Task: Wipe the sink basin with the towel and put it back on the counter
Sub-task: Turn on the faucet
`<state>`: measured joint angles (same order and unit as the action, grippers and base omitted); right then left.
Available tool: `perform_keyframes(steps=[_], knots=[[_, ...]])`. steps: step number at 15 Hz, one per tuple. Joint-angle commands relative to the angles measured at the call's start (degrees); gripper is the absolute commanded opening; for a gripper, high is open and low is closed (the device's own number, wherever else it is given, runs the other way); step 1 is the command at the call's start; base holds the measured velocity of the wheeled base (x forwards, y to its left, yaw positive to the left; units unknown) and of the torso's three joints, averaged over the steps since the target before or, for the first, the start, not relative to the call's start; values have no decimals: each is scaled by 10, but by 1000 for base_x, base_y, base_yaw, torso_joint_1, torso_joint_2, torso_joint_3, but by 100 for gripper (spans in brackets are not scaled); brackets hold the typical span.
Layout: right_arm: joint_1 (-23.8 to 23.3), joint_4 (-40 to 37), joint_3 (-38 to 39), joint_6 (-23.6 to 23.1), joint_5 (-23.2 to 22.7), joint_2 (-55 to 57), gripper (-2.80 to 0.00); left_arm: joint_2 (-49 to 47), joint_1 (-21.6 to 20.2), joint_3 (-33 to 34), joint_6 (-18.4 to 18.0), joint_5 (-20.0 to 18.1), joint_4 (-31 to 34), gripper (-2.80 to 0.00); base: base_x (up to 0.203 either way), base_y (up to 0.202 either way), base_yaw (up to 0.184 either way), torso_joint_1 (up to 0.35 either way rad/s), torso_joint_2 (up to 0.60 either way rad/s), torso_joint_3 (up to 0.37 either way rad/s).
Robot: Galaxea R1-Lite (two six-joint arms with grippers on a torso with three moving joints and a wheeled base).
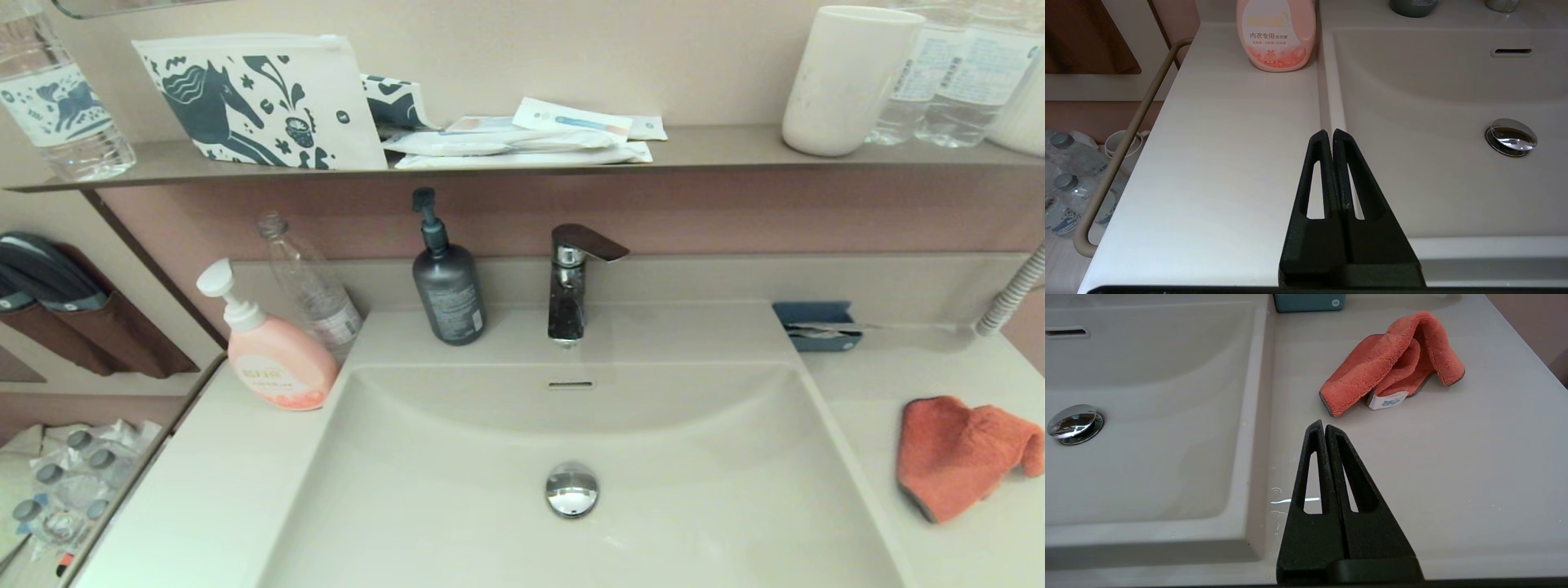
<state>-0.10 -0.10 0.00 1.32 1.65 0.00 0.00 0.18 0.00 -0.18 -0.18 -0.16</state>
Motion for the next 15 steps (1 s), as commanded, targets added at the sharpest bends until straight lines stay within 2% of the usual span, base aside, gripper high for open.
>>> perform_keyframes(steps=[1,11,14,15], knots=[[0,0,0,0,0,1,-280,-1,0,0,0,0,0,-280,0,0,0,0,0,0],[0,0,0,0,0,1,-280,-1,0,0,-1,0,-6,-280,0,0,0,0,0,0],[0,0,0,0,0,1,-280,-2,0,-37,-4,-7,-2,-280,0,0,0,0,0,0],[0,0,0,0,0,1,-280,-5,0,-61,-4,-30,12,-280,0,0,0,0,0,0]])
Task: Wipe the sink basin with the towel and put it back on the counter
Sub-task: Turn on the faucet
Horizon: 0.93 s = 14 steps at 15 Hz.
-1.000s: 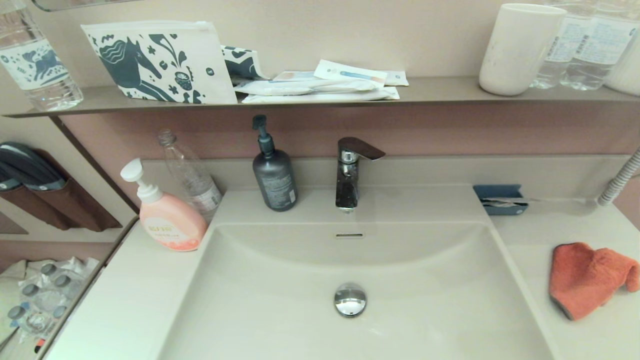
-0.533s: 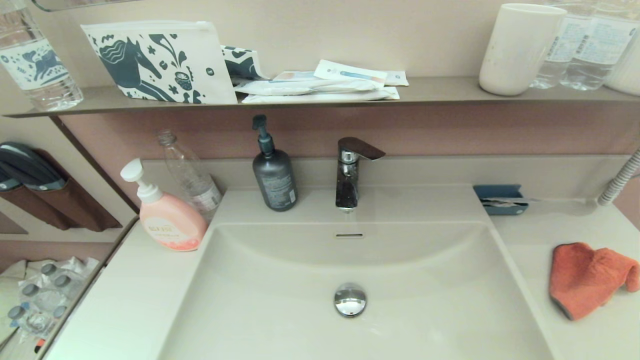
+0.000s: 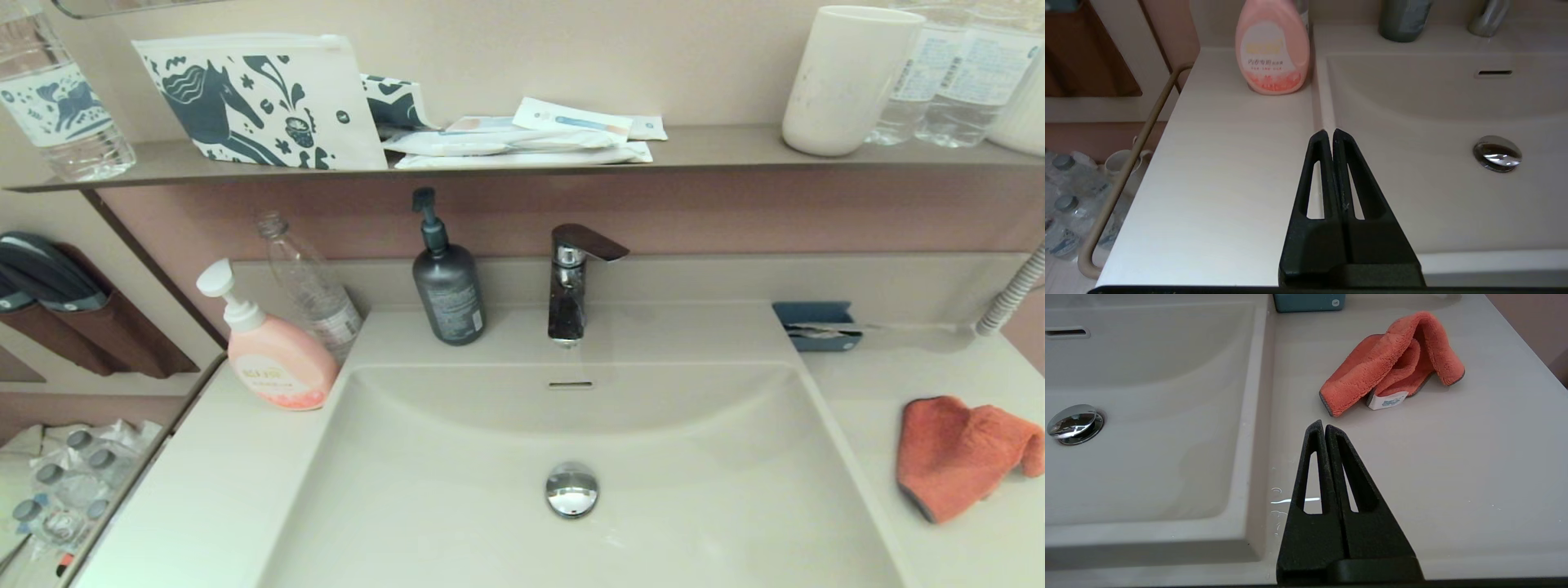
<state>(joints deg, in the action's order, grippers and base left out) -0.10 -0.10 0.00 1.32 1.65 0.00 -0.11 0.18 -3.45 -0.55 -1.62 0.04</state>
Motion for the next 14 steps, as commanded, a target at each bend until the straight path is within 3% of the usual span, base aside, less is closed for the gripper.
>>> perform_keyframes(steps=[1,4,7,14], knots=[[0,0,0,0,0,1,-280,-10,0,-52,-1,-49,30,-280,0,0,0,0,0,0],[0,0,0,0,0,1,-280,-70,0,-87,-1,-93,40,-280,0,0,0,0,0,0],[0,0,0,0,0,1,-280,-138,1,-113,-1,-134,9,-280,0,0,0,0,0,0],[0,0,0,0,0,0,-280,-375,3,-117,2,-159,-195,-280,0,0,0,0,0,0]])
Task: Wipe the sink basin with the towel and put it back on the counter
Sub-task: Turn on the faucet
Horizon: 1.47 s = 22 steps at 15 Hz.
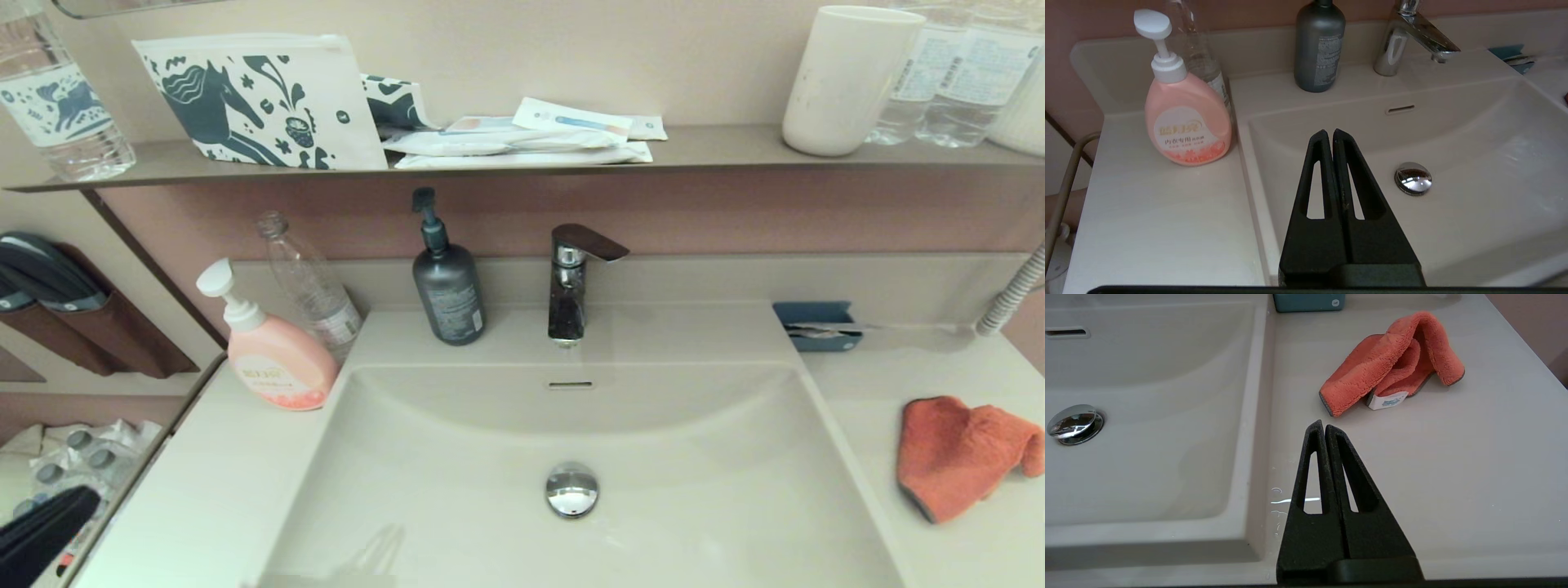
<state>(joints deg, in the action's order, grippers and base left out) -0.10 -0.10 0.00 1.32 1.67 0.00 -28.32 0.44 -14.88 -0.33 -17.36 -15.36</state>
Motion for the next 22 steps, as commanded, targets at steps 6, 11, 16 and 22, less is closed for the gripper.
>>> perform_keyframes(steps=[6,11,16,22], knots=[[0,0,0,0,0,1,-280,-301,95,-27,-15,58,-225,-280,0,0,0,0,0,0],[0,0,0,0,0,1,-280,-461,264,-61,12,192,-368,-280,0,0,0,0,0,0],[0,0,0,0,0,1,-280,-558,357,-131,21,244,-428,-280,0,0,0,0,0,0],[0,0,0,0,0,1,-280,-671,430,-194,30,293,-494,-280,0,0,0,0,0,0]])
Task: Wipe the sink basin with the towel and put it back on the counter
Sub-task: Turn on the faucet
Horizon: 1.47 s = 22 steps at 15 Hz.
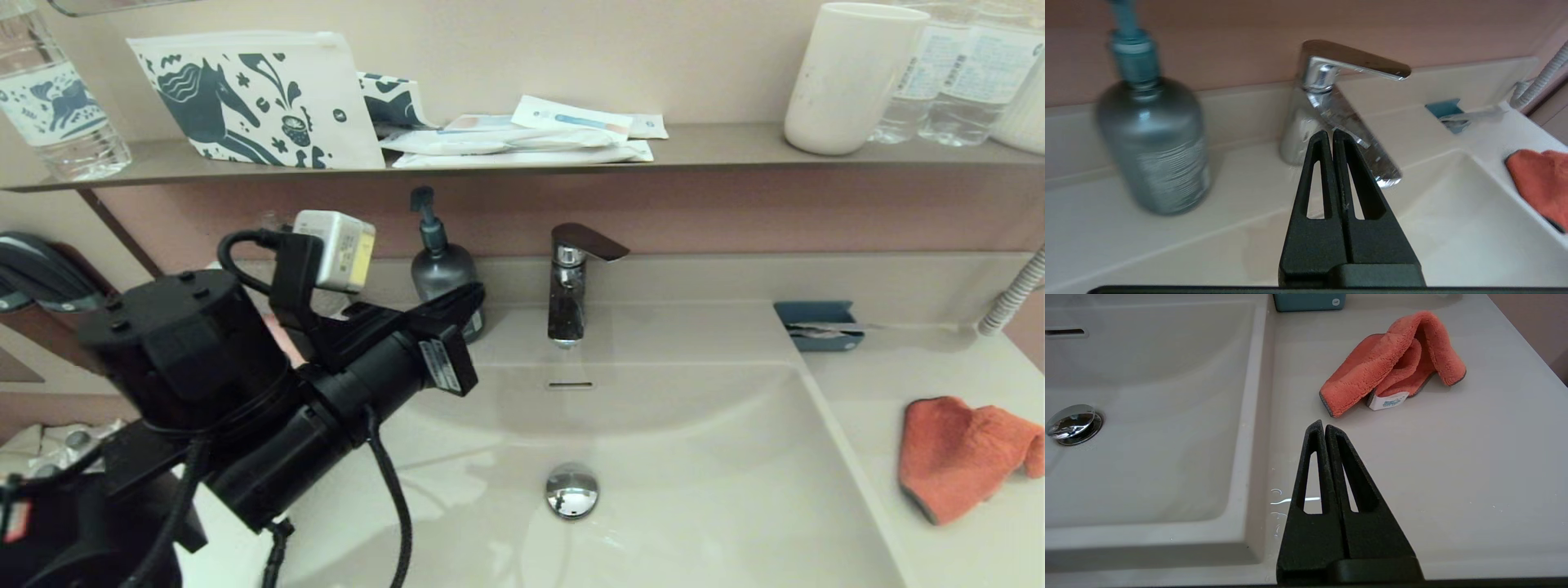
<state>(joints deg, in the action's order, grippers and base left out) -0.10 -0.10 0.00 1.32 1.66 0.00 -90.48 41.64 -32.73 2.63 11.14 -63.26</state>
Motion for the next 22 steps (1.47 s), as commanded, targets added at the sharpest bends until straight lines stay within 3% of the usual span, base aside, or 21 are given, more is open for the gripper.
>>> perform_keyframes(steps=[1,13,22], knots=[[0,0,0,0,0,1,-280,-66,31,-30,1,18,-24,-280,0,0,0,0,0,0],[0,0,0,0,0,1,-280,-214,86,-166,-6,28,-71,-280,0,0,0,0,0,0],[0,0,0,0,0,1,-280,-261,71,-233,-35,-7,-69,-280,0,0,0,0,0,0]])
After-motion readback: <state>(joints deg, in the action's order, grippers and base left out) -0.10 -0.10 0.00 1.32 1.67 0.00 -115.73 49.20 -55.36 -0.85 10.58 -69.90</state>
